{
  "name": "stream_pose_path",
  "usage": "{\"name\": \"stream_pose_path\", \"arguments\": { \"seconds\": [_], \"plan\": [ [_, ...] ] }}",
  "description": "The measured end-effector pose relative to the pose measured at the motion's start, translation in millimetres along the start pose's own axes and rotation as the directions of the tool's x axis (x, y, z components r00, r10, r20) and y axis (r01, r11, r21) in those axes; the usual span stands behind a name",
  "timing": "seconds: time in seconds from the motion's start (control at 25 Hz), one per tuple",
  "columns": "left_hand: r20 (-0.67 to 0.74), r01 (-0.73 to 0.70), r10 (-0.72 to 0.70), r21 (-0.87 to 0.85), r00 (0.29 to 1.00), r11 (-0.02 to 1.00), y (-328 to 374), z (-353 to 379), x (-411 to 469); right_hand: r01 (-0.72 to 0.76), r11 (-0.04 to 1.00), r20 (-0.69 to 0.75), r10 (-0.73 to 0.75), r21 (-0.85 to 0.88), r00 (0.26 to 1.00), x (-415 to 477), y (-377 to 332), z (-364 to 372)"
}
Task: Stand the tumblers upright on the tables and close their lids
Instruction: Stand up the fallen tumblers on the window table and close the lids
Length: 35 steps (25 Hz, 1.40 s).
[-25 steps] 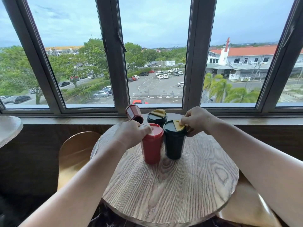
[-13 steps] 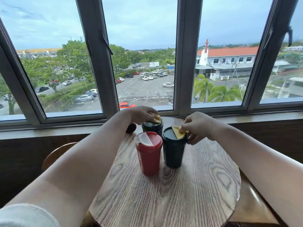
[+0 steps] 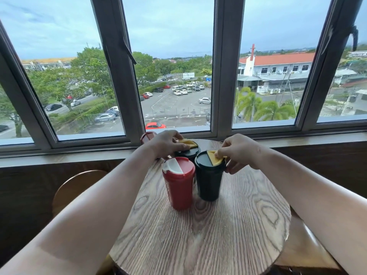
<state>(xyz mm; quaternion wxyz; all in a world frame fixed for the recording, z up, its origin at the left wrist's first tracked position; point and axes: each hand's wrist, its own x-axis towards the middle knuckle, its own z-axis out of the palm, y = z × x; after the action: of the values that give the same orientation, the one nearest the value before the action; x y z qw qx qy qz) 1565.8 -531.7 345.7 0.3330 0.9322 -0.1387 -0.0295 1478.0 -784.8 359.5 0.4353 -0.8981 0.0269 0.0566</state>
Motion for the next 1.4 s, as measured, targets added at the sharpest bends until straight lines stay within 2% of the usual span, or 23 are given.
{"name": "stream_pose_path", "arguments": {
  "seconds": [0.2,0.32,0.44,0.56,0.64,0.8,1.16,1.28,1.4],
  "plan": [
    [-0.019,0.018,-0.016,0.077,1.000,0.997,5.7,-0.9,-13.0,0.016,1.000,0.026,-0.017,0.007,1.000,0.9,2.3,-2.5],
    [-0.024,0.046,-0.047,-0.006,0.999,0.999,0.4,-7.0,-20.4,0.026,0.999,0.051,-0.027,0.026,0.998,1.7,7.3,-3.3],
    [-0.152,0.082,-0.103,-0.137,0.983,0.987,-22.0,-19.4,-22.0,0.019,0.998,0.037,-0.021,0.062,0.999,-0.1,14.0,-0.7],
    [-0.325,0.161,-0.225,-0.212,0.919,0.964,-65.6,-37.0,-7.7,0.001,0.995,0.024,-0.004,0.102,1.000,-4.6,19.5,5.6],
    [-0.371,0.234,-0.298,-0.206,0.880,0.950,-98.9,-49.1,10.2,-0.003,0.996,-0.022,0.005,0.085,1.000,-7.1,19.4,8.5],
    [-0.289,0.326,-0.386,-0.235,0.876,0.916,-148.7,-66.0,59.8,-0.015,0.999,-0.104,0.021,0.051,0.994,-10.3,16.7,10.8],
    [-0.055,0.413,-0.463,-0.370,0.885,0.832,-173.0,-48.2,152.0,-0.080,0.995,-0.156,0.088,0.057,0.984,-22.8,5.2,16.0],
    [-0.068,0.388,-0.468,-0.460,0.881,0.798,-187.0,-42.1,167.0,-0.086,0.995,-0.167,0.095,0.057,0.981,-23.6,4.7,17.1],
    [-0.139,0.326,-0.456,-0.520,0.879,0.789,-197.9,-38.4,170.3,-0.087,0.994,-0.157,0.095,0.059,0.983,-22.8,6.9,18.3]
  ]
}}
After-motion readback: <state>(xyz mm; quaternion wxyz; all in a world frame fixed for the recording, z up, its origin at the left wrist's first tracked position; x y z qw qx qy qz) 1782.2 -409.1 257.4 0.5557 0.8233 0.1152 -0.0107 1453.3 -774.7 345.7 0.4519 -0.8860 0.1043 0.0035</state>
